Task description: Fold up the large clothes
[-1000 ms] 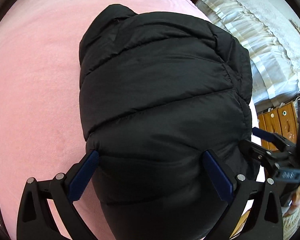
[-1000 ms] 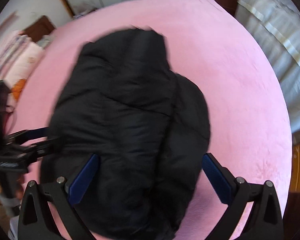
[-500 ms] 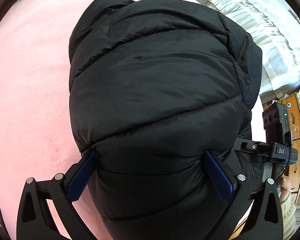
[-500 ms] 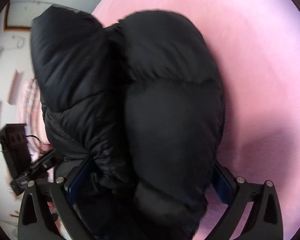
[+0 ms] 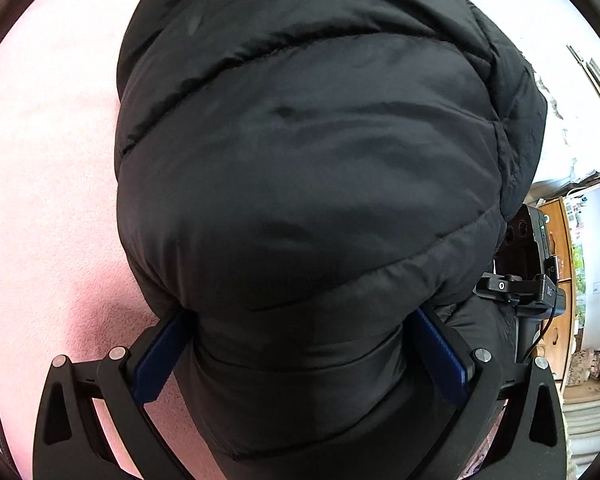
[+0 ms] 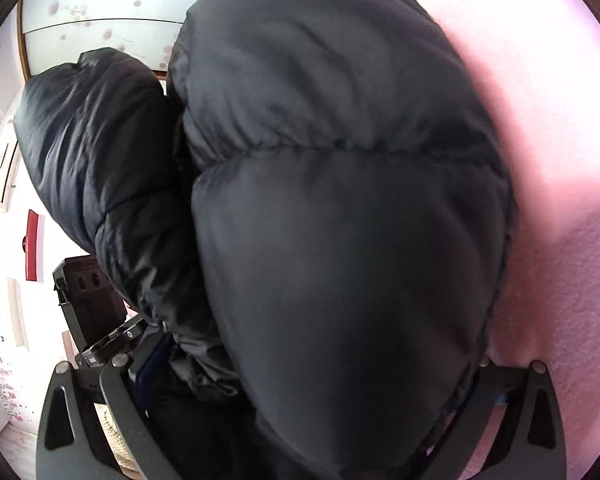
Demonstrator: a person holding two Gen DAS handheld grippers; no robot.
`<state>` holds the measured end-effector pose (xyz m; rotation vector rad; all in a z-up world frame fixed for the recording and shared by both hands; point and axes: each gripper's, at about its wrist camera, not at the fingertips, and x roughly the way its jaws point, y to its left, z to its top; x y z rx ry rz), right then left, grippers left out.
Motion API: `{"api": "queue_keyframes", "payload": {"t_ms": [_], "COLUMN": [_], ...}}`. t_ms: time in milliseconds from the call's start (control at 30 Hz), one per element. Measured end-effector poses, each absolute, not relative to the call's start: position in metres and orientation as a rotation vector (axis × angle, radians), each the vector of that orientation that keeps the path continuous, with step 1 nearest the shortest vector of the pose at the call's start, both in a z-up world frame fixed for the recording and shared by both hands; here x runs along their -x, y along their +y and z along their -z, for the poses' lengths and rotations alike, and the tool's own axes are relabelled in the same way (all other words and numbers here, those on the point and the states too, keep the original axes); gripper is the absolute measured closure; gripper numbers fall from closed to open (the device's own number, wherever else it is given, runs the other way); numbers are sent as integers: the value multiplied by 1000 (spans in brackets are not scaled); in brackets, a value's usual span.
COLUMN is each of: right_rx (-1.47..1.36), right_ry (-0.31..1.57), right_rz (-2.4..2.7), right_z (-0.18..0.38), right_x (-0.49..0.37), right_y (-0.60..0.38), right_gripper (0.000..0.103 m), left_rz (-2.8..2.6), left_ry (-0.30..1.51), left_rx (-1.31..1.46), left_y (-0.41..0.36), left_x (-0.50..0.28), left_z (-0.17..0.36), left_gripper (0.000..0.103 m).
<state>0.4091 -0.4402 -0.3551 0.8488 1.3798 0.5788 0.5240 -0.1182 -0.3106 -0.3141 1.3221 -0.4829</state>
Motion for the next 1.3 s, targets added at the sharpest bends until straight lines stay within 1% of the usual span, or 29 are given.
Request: {"api": "queue_keyframes", "payload": {"t_ms": [167, 267, 333, 400, 433, 467, 500, 533, 600, 633, 733, 933, 1100, 1167, 1300], "right_rx": [-792, -756, -738, -744, -747, -752, -762, -768, -773, -772, -766, -756, -674, -647, -650], "right_ry": [1358, 1326, 1296, 1278, 1264, 1252, 1238, 1224, 1202, 1193, 1164, 1076, 994, 984, 1024], "right_rz": [-584, -600, -617, -628, -636, -644, -651, -660, -668, -675, -688, -736, -780, -777, -765], "right_z": [340, 328, 317, 307, 301, 295, 289, 282, 271, 266, 248, 202, 144, 128, 134], "right_x": [-411, -410, -404, -401, -399, -397, -395, -394, -387, -383, -370, -358, -342, -336, -335], "right_y": [-442, -434, -432, -432, -433, -432, -433, -432, -428, -427, -412, -416, -405, -395, -380], "right_gripper": [0, 1, 7, 12, 15, 17, 21, 26, 32, 35, 40, 48, 48, 49, 49], "left_rz": [497, 508, 516, 534, 545, 556, 558, 562, 562, 560, 561, 597, 611, 603, 567], "left_ry": [1337, 1311, 1287, 1264, 1252, 1234, 1225, 1216, 1204, 1197, 1172, 1082, 1019, 1022, 1073], "left_rx": [302, 265, 220, 206, 208, 205, 199, 196, 200, 203, 210, 255, 225, 240, 257], "left_y": [-121, -131, -145, -149, -150, -150, -151, -151, -149, -148, -145, -137, -135, -125, -116], "left_x": [-536, -541, -535, -534, -533, -532, -530, -530, -529, -528, -520, -509, -490, -490, -496], "left_z": [317, 310, 303, 294, 290, 282, 277, 272, 263, 258, 248, 206, 175, 179, 211], "left_gripper": [0, 0, 3, 13, 16, 21, 25, 27, 31, 32, 34, 35, 35, 35, 35]}}
